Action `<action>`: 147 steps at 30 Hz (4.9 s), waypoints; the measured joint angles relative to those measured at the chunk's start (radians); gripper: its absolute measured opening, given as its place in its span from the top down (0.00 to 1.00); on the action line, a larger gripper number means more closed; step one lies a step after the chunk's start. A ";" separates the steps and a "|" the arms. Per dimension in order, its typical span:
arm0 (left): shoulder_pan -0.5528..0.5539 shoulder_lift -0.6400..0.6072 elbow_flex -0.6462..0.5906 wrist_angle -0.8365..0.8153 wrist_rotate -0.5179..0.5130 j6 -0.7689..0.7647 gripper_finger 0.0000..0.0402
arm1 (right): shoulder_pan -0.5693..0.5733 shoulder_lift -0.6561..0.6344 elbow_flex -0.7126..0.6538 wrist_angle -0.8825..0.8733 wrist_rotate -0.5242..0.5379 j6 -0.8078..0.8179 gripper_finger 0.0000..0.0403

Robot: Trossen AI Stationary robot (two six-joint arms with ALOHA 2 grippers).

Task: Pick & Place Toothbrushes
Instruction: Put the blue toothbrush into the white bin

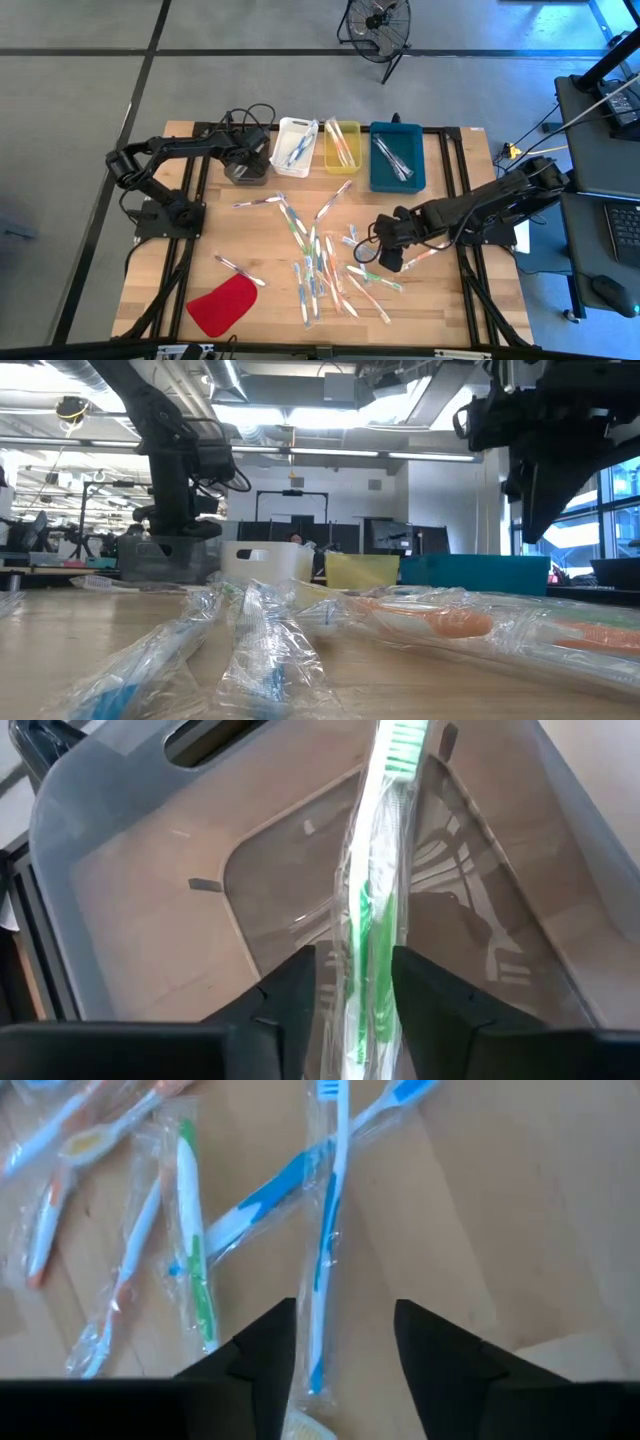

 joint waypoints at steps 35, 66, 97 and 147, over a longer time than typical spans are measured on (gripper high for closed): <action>-0.094 -0.123 0.154 -0.219 0.002 0.084 0.55 | 0.041 0.244 0.000 0.109 -0.039 0.114 0.63; -0.667 -0.349 -0.171 0.266 0.122 -0.117 0.55 | 0.038 0.284 0.003 0.111 -0.002 0.152 0.95; -0.793 -0.054 -0.171 0.855 0.129 0.157 0.55 | 0.041 -0.017 -0.015 -0.069 0.394 -0.032 0.94; -0.684 0.227 -0.169 1.648 0.385 0.197 0.58 | -0.065 0.360 -0.240 1.572 0.495 -0.473 0.94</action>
